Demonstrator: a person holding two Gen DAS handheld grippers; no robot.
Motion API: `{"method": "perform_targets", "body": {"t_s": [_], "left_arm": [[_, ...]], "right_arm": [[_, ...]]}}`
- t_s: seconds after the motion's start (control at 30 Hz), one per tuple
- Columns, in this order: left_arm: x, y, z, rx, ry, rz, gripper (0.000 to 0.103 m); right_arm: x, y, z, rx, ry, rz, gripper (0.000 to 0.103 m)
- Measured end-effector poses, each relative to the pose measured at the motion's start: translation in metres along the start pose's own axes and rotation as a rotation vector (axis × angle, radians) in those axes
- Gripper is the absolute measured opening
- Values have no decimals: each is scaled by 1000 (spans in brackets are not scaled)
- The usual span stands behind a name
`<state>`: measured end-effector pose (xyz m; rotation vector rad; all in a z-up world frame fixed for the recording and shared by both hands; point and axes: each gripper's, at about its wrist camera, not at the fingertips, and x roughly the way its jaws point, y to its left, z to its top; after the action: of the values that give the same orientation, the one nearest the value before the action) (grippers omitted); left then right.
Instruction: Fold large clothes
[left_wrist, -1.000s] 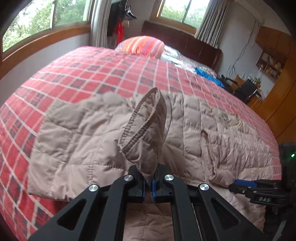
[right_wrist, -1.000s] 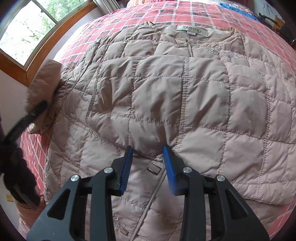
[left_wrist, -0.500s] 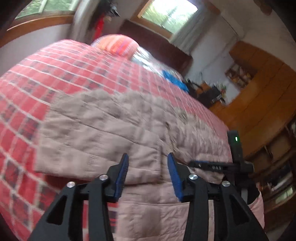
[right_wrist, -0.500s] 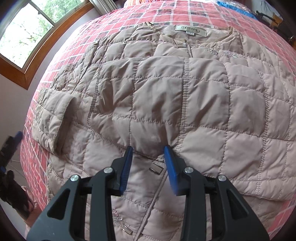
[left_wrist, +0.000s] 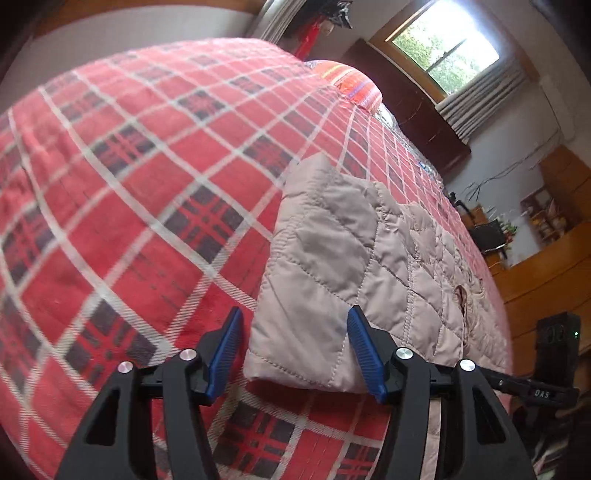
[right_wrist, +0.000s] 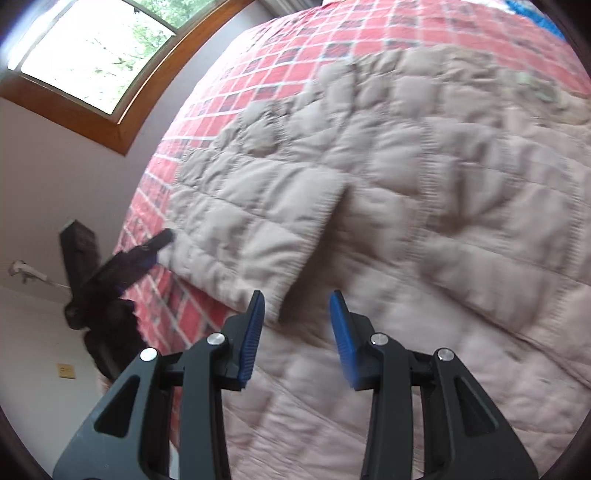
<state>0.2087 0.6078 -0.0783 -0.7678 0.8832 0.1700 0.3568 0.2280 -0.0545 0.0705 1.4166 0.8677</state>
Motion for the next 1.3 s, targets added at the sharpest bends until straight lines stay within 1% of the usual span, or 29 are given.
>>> {"method": "perform_targets", "body": {"t_s": [0.03, 0.07, 0.1, 0.13, 0.17, 0.2, 0.23, 0.3, 0.33, 0.43, 0.53, 0.63, 0.77, 0.9, 0.97, 1.07, 1.17, 1.3], "left_arm": [[3, 1, -1, -9, 6, -22, 57], [3, 0, -2, -11, 6, -26, 55], [3, -2, -3, -7, -4, -12, 48], [2, -3, -4, -1, -8, -3, 37], [2, -5, -4, 1, -11, -7, 31], [2, -5, -4, -3, -12, -23, 21], [1, -5, -4, -7, -16, -36, 16], [-2, -11, -4, 9, -30, -35, 12], [-5, -17, -5, 21, -39, -28, 11], [-13, -31, -7, 49, -57, -36, 11], [-23, -57, -11, 96, -81, -59, 10], [-31, -98, -16, 169, -101, -89, 10], [-26, -151, -24, 254, -113, -100, 10], [-7, -198, -35, 321, -101, -105, 10], [9, -217, -41, 339, -75, -109, 10], [33, -241, -51, 366, -38, -104, 10], [55, -262, -63, 395, -8, -104, 10], [85, -279, -76, 424, 26, -82, 11]], "right_arm": [[5, 2, -1, 1, 7, 5, 38], [12, 4, 1, 4, 19, 7, 38], [18, 6, 3, 6, 25, 6, 38], [26, 7, 5, 8, 35, -4, 35], [30, 7, 4, 10, 37, -12, 31], [35, 8, 3, 8, 40, -15, 24], [39, 9, 4, 7, 41, -16, 20], [42, 12, 3, 2, 35, -25, 12], [40, 13, 2, -5, 30, -27, 10], [25, 15, -2, -28, 3, -52, 8], [-4, 14, -4, -42, -51, -68, 8], [-37, 4, -9, -38, -108, -102, 8], [-78, -16, -15, -13, -177, -153, 7], [-120, -48, -24, 22, -230, -214, 7], [-134, -64, -30, 48, -251, -248, 7], [-152, -91, -37, 90, -270, -272, 7], [-164, -118, -46, 130, -291, -305, 7], [-172, -151, -56, 182, -301, -311, 7]]}}
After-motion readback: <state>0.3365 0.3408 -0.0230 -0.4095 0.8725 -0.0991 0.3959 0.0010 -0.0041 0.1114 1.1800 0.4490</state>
